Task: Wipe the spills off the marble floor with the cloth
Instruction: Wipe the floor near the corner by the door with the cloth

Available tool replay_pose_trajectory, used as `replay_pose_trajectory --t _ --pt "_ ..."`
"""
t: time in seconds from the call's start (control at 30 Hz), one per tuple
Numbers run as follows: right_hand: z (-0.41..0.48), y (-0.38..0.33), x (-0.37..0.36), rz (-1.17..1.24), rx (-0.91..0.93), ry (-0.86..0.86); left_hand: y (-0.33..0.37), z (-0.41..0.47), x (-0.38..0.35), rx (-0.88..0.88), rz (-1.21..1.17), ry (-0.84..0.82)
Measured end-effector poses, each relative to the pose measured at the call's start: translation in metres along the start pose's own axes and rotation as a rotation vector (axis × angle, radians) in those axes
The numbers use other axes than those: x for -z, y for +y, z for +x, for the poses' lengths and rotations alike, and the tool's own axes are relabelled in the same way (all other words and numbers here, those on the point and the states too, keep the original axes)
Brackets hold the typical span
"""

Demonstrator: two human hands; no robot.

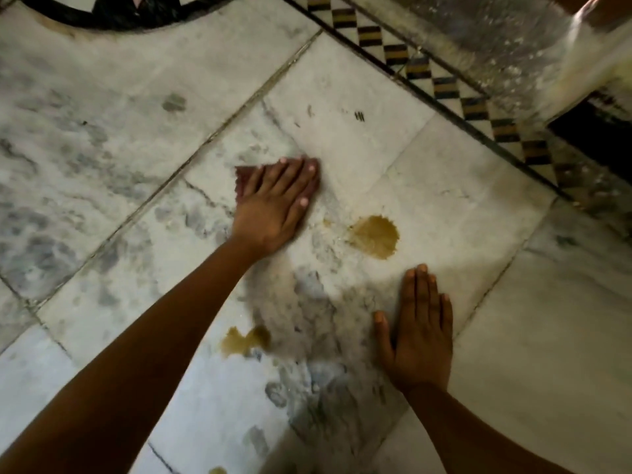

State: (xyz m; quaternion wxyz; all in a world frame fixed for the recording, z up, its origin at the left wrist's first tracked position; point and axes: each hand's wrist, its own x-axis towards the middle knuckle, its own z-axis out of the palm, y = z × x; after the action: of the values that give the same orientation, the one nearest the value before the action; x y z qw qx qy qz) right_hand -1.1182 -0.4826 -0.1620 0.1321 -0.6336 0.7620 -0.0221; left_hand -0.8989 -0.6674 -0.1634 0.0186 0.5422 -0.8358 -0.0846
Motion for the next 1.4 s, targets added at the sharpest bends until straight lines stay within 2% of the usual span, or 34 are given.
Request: replay_pose_trajectory --t 0.07,0.13,0.23,0.3,0.37,0.47,0.57,0.7,0.77,0.83,1.0,1.17,1.3,1.37,1.4 --pt "0.000 0.000 0.000 0.004 -0.002 -0.007 -0.015 -0.023 0.001 -0.034 0.038 0.015" --pt "0.000 0.000 -0.001 0.005 -0.003 -0.013 -0.030 -0.021 0.004 0.055 0.050 0.021" --pt "0.001 0.000 -0.001 -0.005 0.000 -0.027 -0.034 0.021 0.009 0.199 0.008 0.014" --pt "0.002 0.000 -0.001 -0.006 -0.012 -0.035 -0.020 0.051 0.007 0.223 -0.010 0.005" --pt "0.001 -0.001 0.000 0.011 -0.029 -0.037 0.004 0.059 0.003 0.172 -0.013 -0.012" --pt "0.001 -0.001 0.002 0.030 -0.026 -0.025 0.027 0.027 -0.003 0.000 -0.004 -0.022" --pt "0.002 0.000 0.000 0.037 -0.023 -0.031 0.012 -0.011 -0.004 -0.062 0.059 -0.009" --pt "0.002 -0.002 0.000 0.028 -0.032 -0.043 -0.018 0.002 0.005 0.121 0.043 -0.016" --pt "0.001 -0.001 -0.001 0.022 -0.028 -0.039 -0.021 0.041 0.009 0.233 0.002 -0.022" --pt "0.000 0.001 -0.002 0.019 -0.019 -0.026 -0.015 0.087 0.011 0.266 -0.011 -0.013" --pt "-0.001 0.001 -0.003 0.020 -0.024 -0.001 0.045 0.142 0.006 0.066 -0.107 -0.041" --pt "-0.002 0.002 -0.006 0.075 -0.006 0.053 0.104 0.067 -0.006 -0.302 -0.126 -0.109" --pt "-0.005 0.004 -0.005 0.121 0.014 0.095 0.081 0.010 -0.011 -0.598 0.004 -0.097" --pt "-0.004 0.002 -0.006 0.145 0.028 0.122 0.053 0.012 -0.010 -0.602 0.102 -0.049" --pt "-0.006 0.001 -0.006 0.141 0.033 0.136 0.047 0.016 -0.008 -0.536 0.121 -0.037"
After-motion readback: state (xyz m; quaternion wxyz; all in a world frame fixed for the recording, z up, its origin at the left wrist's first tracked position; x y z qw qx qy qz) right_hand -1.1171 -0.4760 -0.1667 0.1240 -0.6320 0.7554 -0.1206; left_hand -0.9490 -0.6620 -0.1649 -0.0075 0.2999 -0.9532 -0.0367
